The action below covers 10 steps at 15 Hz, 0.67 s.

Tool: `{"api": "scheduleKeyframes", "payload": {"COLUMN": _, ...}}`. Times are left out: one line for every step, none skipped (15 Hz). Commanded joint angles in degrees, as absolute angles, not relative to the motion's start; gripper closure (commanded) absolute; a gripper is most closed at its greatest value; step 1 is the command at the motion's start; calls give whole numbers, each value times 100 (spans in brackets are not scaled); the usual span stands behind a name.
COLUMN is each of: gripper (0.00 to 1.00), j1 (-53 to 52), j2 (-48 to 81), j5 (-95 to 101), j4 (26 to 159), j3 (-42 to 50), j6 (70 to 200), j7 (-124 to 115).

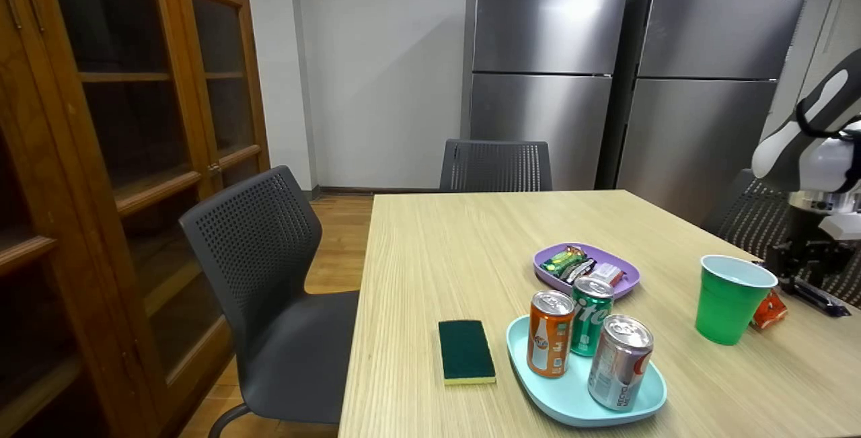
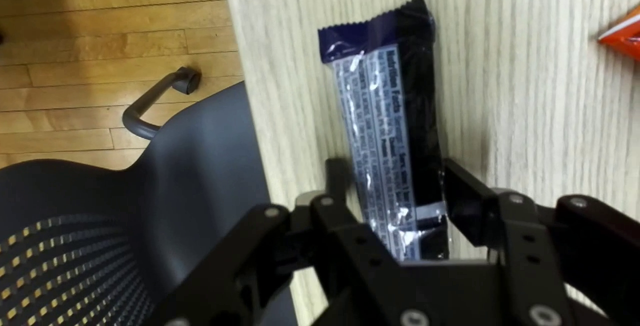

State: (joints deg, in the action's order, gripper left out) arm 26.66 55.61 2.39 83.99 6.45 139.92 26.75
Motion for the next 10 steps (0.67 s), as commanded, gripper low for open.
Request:
{"api": "scheduleKeyframes", "payload": {"gripper": 81, "j1": 2780, "j2": 5572, "j5": 303, "j4": 8298, "j3": 533, "j6": 14015, "j7": 2908}}
{"api": "scheduleKeyframes", "payload": {"gripper": 88, "j1": 2788, "j2": 5559, "j5": 299, "j4": 8303, "j3": 526, "j6": 14015, "j7": 2931}}
{"api": "scheduleKeyframes", "payload": {"gripper": 96, "j1": 2797, "j2": 5553, "j5": 298, "j4": 8303, "j3": 526, "j6": 14019, "j7": 2953}}
{"api": "scheduleKeyframes", "payload": {"gripper": 97, "j1": 2817, "j2": 5521, "j5": 290, "j4": 8311, "j3": 521, "j6": 13990, "j7": 2983}}
{"api": "scheduleKeyframes", "payload": {"gripper": 95, "j1": 2831, "j2": 5481, "j5": 285, "j4": 8327, "j3": 521, "j6": 13971, "j7": 3000}}
{"api": "scheduleKeyframes", "payload": {"gripper": 95, "j1": 2849, "j2": 5392, "j5": 276, "j4": 8382, "j3": 518, "j6": 13943, "j7": 3021}}
{"api": "scheduleKeyframes", "payload": {"gripper": 95, "j1": 2852, "j2": 5302, "j5": 287, "j4": 8444, "j3": 522, "j6": 13920, "j7": 3048}}
{"api": "scheduleKeyframes", "payload": {"gripper": 94, "j1": 2843, "j2": 5231, "j5": 299, "j4": 8505, "j3": 531, "j6": 13936, "j7": 3054}}
{"api": "scheduleKeyframes", "payload": {"gripper": 94, "j1": 2836, "j2": 5138, "j5": 305, "j4": 8564, "j3": 519, "j6": 13911, "j7": 3084}}
{"api": "scheduleKeyframes", "payload": {"gripper": 94, "j1": 2850, "j2": 5039, "j5": 294, "j4": 8617, "j3": 468, "j6": 13859, "j7": 3178}}
